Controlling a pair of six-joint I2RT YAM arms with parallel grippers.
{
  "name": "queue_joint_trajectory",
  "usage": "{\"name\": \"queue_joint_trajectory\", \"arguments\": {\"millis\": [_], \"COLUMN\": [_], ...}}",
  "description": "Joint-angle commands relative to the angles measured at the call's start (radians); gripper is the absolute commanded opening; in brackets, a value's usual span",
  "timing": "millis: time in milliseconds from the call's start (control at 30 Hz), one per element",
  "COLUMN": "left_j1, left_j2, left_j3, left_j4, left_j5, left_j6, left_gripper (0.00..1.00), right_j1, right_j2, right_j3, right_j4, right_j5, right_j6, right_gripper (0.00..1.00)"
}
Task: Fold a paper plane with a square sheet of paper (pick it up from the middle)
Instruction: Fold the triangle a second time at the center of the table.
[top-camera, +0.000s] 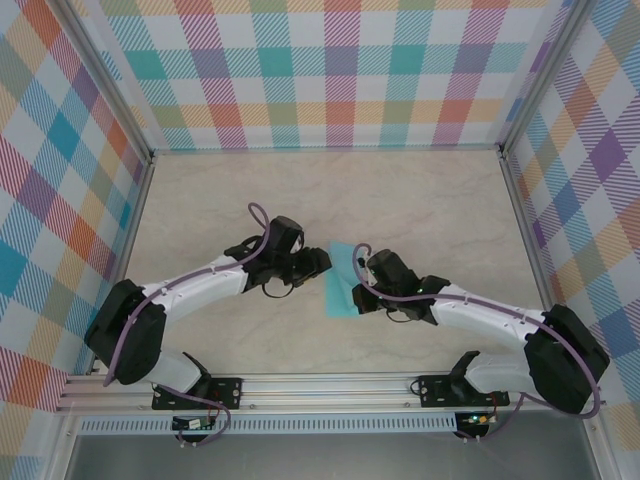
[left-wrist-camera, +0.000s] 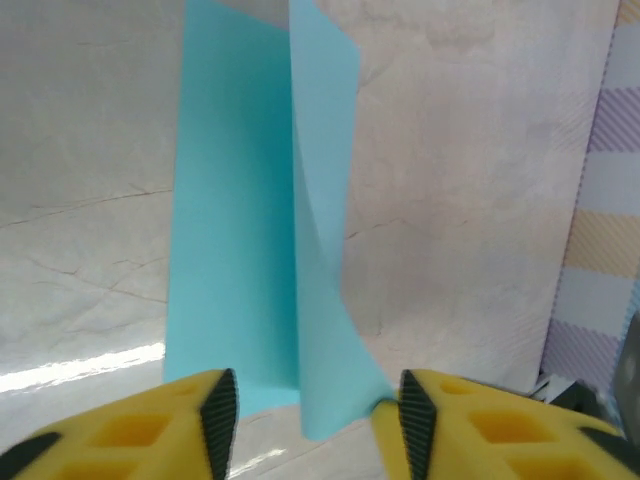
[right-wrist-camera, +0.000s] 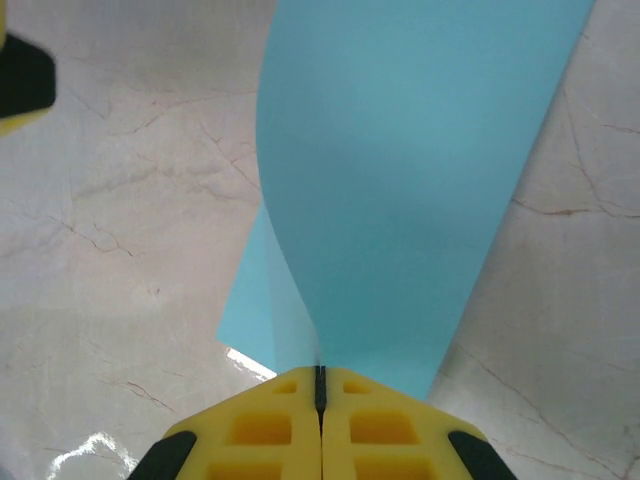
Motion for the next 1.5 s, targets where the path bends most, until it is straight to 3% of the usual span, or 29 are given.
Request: {"name": "queue_joint_trajectory", "arguments": {"millis": [0, 167, 633, 867, 1067, 1467], "left_j1": [-0.039, -0.104, -0.173, -0.17, -0.142, -0.112], "left_j2": [-0.008, 0.064, 0.294, 0.265, 0.234, 0.195], "left_j3": [-0.044, -0.03, 0.042, 0.033, 0.035, 0.046], "left_j4": [-0.016, 0.015, 0.009, -0.16, -0.232, -0.241], "left_j5": [0.002, 0.031, 0.007, -0.13, -0.177, -0.18], "left_j6": [0.006, 0.01, -0.008, 0.033, 0.088, 0.126], "left_gripper": [0.37, 0.18, 0.06, 0.05, 0.05, 0.07], "right_j1": [-0.051, -0.078, -0.079, -0.078, -0.074, -0.072], "right_j2": [-0.012, 0.006, 0.025, 0.045, 0.119, 0.271], "right_j3": [-0.007, 0.005, 0.005, 0.018, 0.062, 0.202], "right_j4": [0.02, -0.002, -0.02, 0.005, 0.063, -0.072], "right_j5": [-0.141, -0.149, -0.132, -0.179, -0.304, -0.229], "right_j6": [-0.036, -0.036, -0.022, -0.012, -0.004, -0.08], "right_gripper": [0.06, 0.06, 0.07, 0.08, 0.08, 0.07]}}
